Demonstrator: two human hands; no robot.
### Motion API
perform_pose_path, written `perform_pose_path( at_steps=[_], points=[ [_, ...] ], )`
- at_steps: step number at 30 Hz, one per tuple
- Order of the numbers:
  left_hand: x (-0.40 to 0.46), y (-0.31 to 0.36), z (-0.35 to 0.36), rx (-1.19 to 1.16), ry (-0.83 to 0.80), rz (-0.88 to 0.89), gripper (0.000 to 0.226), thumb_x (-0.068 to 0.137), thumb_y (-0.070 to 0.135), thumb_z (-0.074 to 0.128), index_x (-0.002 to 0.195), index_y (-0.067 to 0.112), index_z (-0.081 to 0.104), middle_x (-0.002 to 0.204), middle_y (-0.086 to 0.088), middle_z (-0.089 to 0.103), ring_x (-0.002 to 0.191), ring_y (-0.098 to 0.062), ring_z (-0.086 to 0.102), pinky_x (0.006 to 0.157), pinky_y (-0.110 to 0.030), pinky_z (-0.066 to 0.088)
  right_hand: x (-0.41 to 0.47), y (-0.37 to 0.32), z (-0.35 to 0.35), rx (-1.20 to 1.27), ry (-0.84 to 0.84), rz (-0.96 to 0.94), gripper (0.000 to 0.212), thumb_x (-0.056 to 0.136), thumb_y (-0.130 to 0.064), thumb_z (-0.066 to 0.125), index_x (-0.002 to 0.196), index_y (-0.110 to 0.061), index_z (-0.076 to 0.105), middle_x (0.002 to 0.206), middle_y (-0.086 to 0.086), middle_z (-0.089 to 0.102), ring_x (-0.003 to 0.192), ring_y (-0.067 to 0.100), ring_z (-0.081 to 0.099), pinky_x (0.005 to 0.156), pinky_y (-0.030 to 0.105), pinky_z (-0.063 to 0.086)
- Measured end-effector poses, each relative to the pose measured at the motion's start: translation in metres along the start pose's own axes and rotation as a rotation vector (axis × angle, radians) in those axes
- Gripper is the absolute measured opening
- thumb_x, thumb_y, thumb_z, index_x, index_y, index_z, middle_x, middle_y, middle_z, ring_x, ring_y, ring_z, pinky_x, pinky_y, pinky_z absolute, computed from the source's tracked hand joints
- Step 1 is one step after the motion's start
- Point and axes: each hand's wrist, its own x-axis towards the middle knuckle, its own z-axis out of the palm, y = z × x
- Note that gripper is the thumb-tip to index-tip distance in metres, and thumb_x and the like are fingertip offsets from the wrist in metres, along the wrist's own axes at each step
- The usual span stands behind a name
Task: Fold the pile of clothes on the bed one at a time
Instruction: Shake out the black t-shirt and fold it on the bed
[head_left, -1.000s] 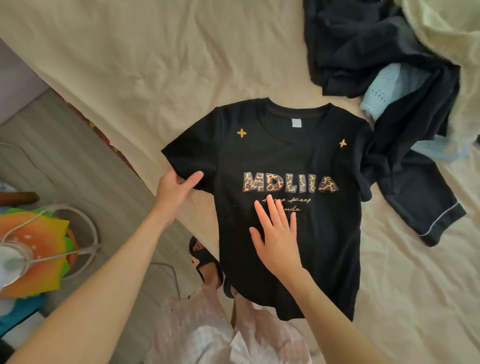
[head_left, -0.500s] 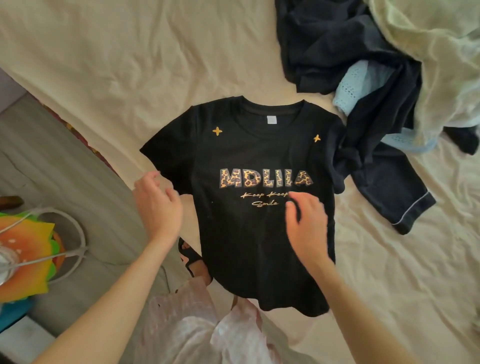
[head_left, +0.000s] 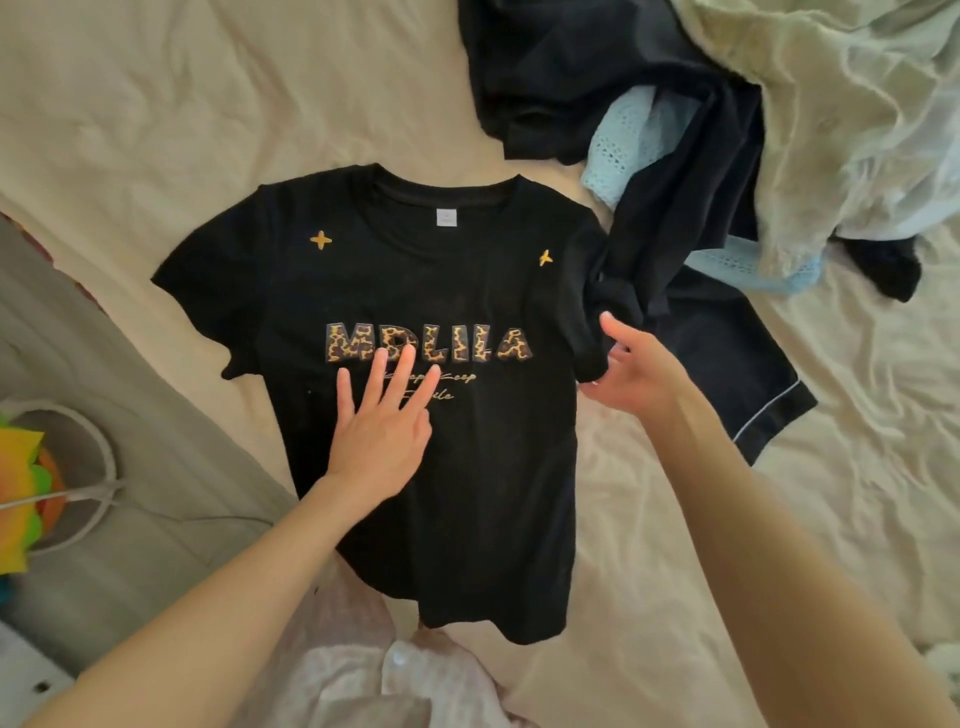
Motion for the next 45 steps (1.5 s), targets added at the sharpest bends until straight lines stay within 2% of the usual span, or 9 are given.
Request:
perform_pose_path(
  at_steps=[4,9,12,17,23,29,32,37,45],
  points=[
    [0.000,0.004,-0.006,0.001,-0.040,-0.037,0.056,0.099,0.034,0.019,0.147,0.032,-0.010,0.157,0.000,-0.016,0.142,-0.024,-0.021,0.111,-0.053,-0.010,-0.015,-0.006,-0.006,-0.077,0.088,-0.262,0.027,0.087,-0.011,0.064,0.114,-0.007,0.060,0.114,0.012,0.066,0.104,0.025,0.064,0.089,0.035,0.052],
    [0.000,0.011,-0.010,0.019,-0.068,-0.071,0.057,0.100,0.034,0.021,0.146,0.031,-0.012,0.157,-0.001,-0.019,0.142,-0.025,-0.022,0.111,-0.054,-0.009,-0.032,-0.009,-0.041,-0.688,0.424,-1.107,0.022,0.087,-0.022,0.063,0.073,-0.023,0.046,0.097,-0.006,0.050,0.088,0.002,0.046,0.074,0.007,0.038],
    [0.000,0.010,-0.008,0.048,-0.053,-0.063,0.058,0.100,0.033,0.023,0.147,0.031,-0.010,0.157,-0.002,-0.017,0.142,-0.026,-0.020,0.112,-0.055,-0.007,-0.012,-0.013,-0.055,-0.590,0.365,-0.887,0.022,0.093,-0.030,0.057,0.076,-0.021,0.045,0.076,-0.006,0.047,0.065,-0.005,0.046,0.060,0.014,0.042],
    [0.001,0.010,-0.006,0.066,-0.058,-0.070,0.056,0.100,0.037,0.020,0.149,0.030,-0.005,0.158,-0.003,-0.014,0.143,-0.027,-0.018,0.112,-0.055,-0.006,0.021,-0.004,-0.065,-0.281,0.178,-0.336,0.059,0.090,-0.043,0.059,0.136,-0.010,0.040,0.124,0.007,0.055,0.109,0.024,0.059,0.095,0.040,0.051],
    [0.000,0.013,-0.009,0.035,-0.088,-0.090,0.055,0.098,0.042,0.013,0.149,0.031,-0.004,0.158,-0.003,-0.014,0.143,-0.026,-0.017,0.113,-0.055,-0.004,0.029,-0.022,-0.065,-0.108,0.212,-0.396,0.059,0.088,-0.029,0.067,0.139,-0.019,0.039,0.133,0.005,0.051,0.120,0.023,0.050,0.098,0.038,0.047],
    [-0.010,0.062,-0.022,-0.099,0.159,-0.057,0.054,0.095,0.041,0.037,0.146,0.024,0.027,0.154,-0.015,0.019,0.145,-0.030,0.010,0.112,-0.056,0.007,0.028,-0.055,-0.053,-0.566,0.229,-0.667,0.008,0.086,-0.025,0.066,0.090,-0.021,0.061,0.092,-0.002,0.063,0.090,0.013,0.059,0.077,0.028,0.047],
    [-0.015,0.115,-0.020,-0.134,0.325,0.118,0.040,0.084,0.044,0.058,0.116,0.020,0.059,0.119,-0.009,0.054,0.116,-0.026,0.049,0.101,-0.046,0.036,0.029,-0.071,-0.056,-0.567,0.248,-0.719,0.015,0.086,-0.029,0.065,0.077,-0.020,0.057,0.083,0.002,0.060,0.077,0.013,0.057,0.069,0.027,0.047],
    [-0.012,0.177,-0.003,-0.167,0.064,0.058,0.029,0.091,0.044,0.050,0.104,0.019,0.054,0.095,0.002,0.045,0.083,-0.012,0.038,0.074,-0.027,0.035,0.039,-0.090,-0.065,-0.572,0.376,-0.537,0.026,0.087,-0.025,0.067,0.070,-0.019,0.049,0.064,-0.002,0.051,0.044,0.007,0.045,0.042,0.020,0.039],
    [-0.021,0.180,0.010,-0.336,0.066,-0.109,0.017,0.095,0.028,0.051,0.108,0.017,0.048,0.098,0.003,0.050,0.082,-0.007,0.044,0.071,-0.021,0.043,0.037,-0.052,-0.069,-0.472,0.521,-0.658,0.022,0.091,-0.041,0.057,0.088,-0.020,0.050,0.085,-0.007,0.056,0.077,0.004,0.053,0.068,0.019,0.043]
  ],
)
